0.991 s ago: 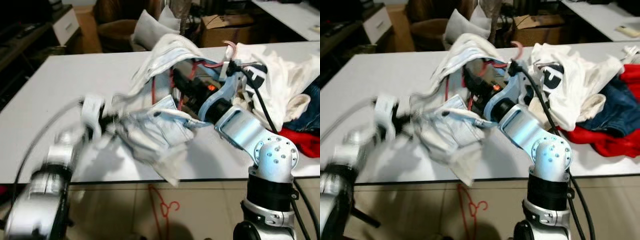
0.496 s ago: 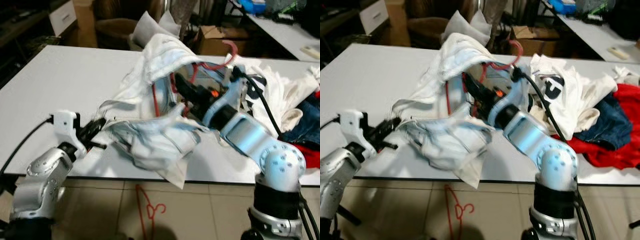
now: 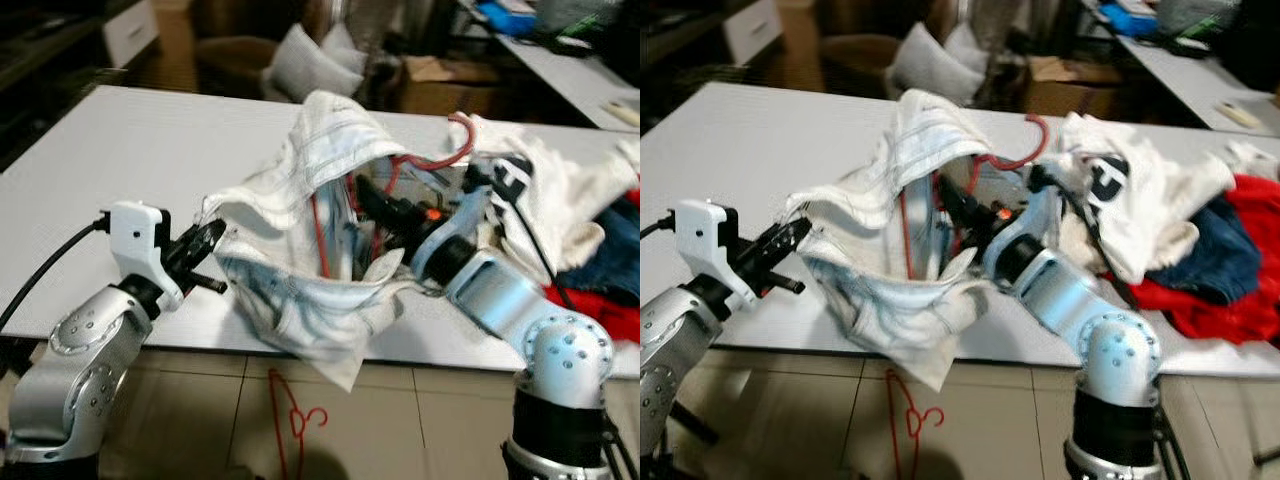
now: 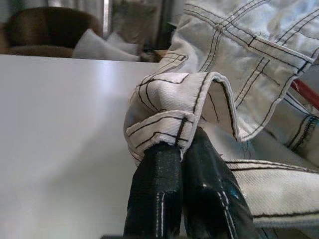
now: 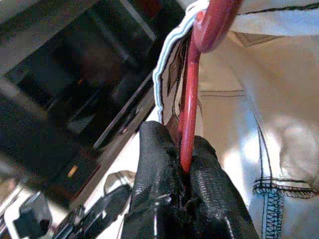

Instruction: Hang hanger

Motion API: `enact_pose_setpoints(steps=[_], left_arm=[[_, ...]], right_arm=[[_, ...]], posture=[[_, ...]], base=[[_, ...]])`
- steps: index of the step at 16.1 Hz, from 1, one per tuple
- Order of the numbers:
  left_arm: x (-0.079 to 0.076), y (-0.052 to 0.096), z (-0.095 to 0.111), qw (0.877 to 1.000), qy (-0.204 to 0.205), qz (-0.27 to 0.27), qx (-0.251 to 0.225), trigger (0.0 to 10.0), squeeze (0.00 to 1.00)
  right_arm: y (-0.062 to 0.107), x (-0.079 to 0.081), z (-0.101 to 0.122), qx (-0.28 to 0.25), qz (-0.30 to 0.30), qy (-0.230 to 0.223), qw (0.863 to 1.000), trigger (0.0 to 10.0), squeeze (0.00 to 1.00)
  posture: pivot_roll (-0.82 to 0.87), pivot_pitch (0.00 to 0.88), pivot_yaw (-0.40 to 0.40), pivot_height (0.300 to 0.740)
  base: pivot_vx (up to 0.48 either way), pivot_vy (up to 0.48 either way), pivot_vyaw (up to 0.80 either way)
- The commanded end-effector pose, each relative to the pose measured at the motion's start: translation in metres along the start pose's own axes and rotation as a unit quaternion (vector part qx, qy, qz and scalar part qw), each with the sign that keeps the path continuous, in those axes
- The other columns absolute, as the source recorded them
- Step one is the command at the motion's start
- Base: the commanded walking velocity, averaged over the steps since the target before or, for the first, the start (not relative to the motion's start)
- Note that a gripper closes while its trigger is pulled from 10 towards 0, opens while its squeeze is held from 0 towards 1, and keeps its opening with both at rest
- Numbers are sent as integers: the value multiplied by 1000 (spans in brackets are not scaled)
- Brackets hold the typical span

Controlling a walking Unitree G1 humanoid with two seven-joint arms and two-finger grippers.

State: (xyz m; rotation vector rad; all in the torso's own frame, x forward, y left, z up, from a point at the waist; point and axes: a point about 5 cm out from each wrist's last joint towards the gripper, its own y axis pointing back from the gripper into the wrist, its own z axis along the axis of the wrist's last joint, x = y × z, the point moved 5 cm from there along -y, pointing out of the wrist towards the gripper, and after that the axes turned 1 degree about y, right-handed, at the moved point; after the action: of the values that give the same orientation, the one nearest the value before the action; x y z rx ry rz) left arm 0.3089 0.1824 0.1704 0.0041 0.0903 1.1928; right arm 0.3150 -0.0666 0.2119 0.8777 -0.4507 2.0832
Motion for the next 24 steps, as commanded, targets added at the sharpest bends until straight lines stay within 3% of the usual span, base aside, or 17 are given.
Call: enact_pose_setpoints(steps=[1, 6, 10, 14, 18, 19, 20, 23, 24], left_arm=[[-7, -1, 3, 1000, -3, -9, 0, 10000, 0], [-9, -3, 6, 1000, -20, -11, 13, 10000, 0], [1, 4, 4, 999, -27, -2, 30, 10000, 0], [7, 7, 3, 999, -21, 2, 36, 10000, 0], [4, 21, -6, 999, -3, -23, 48, 10000, 0], [3, 29, -10, 998, 16, -36, 52, 10000, 227], [3, 38, -13, 997, 28, -53, 56, 10000, 1000], [-5, 70, -10, 987, 62, -130, 72, 10000, 1000], [-7, 74, -9, 985, 66, -141, 77, 10000, 1000]], right_arm=[[4, 8, 4, -8, 21, 8, 1000, 10000, 0], [7, 9, 2, 1, 31, 17, 999, 10000, 0], [13, 12, 2, 6, 47, 21, 999, 10000, 0], [27, 10, 10, 21, 56, 48, 997, 10000, 0], [43, 3, 17, 31, 45, 69, 996, 10000, 0], [47, 2, 17, 36, 43, 70, 996, 10000, 0], [51, 2, 16, 40, 42, 70, 996, 10000, 0], [63, -5, 15, 51, 29, 67, 996, 10000, 0], [64, -6, 15, 52, 27, 67, 996, 10000, 0]], posture=[[-53, 0, -20, 740], [-58, 0, -14, 740], [-61, 0, -12, 740], [-68, 0, -12, 740], [-72, 0, -15, 740], [-72, 0, -15, 740], [-77, 0, -30, 740], [-78, 0, -49, 740], [-78, 0, -49, 740]], base=[[0, -480, 800], [0, 0, 800], [0, 0, 800], [0, 0, 800], [0, 0, 800], [0, 0, 800], [0, 0, 800], [0, 0, 800], [0, 0, 800]])
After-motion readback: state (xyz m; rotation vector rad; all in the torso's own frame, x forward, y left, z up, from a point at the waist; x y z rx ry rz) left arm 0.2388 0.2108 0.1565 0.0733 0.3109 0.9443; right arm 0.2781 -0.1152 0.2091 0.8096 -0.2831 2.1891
